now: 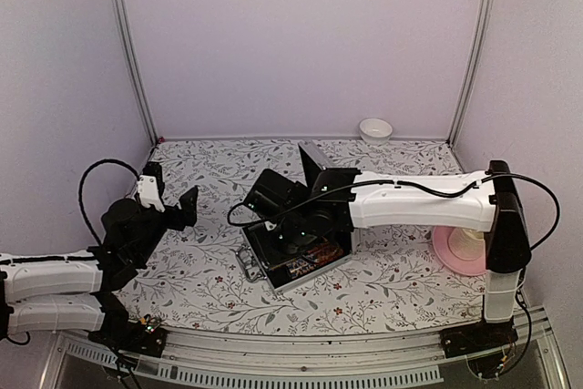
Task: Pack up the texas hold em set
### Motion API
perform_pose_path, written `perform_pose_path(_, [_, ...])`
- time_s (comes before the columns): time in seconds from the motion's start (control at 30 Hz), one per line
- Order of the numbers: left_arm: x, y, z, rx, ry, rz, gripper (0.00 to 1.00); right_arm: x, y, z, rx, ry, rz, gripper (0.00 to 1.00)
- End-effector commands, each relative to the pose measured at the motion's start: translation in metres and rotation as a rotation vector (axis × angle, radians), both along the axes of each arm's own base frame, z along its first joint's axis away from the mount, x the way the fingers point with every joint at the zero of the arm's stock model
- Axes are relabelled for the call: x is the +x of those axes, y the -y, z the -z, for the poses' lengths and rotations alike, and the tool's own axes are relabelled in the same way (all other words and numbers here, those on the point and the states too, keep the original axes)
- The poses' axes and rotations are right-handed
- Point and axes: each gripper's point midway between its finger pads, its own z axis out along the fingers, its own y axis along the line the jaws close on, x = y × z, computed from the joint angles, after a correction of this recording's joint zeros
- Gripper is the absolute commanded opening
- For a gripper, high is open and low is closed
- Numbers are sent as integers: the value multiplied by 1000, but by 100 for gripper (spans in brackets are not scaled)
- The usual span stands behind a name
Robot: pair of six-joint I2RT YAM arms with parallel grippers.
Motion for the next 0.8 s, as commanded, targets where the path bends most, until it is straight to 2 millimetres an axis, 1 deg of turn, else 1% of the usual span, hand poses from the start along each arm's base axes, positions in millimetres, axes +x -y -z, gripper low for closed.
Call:
perform_pose_path(0.0, [-2,1,-12,-19,40,22,93,6,15,20,-47,11,87,3])
perform_pose_path(0.2, [-6,11,-13,-28,45,82,93,7,15,42,-87,3,95,3])
perform_pose_path(0.43, [-5,9,-11,-18,39,70,93,4,16,59,-107,-14,86,2])
perform_pose_path(0.77, [-5,11,-11,-12,36,81,93,10,25,74,-155,19,116,2])
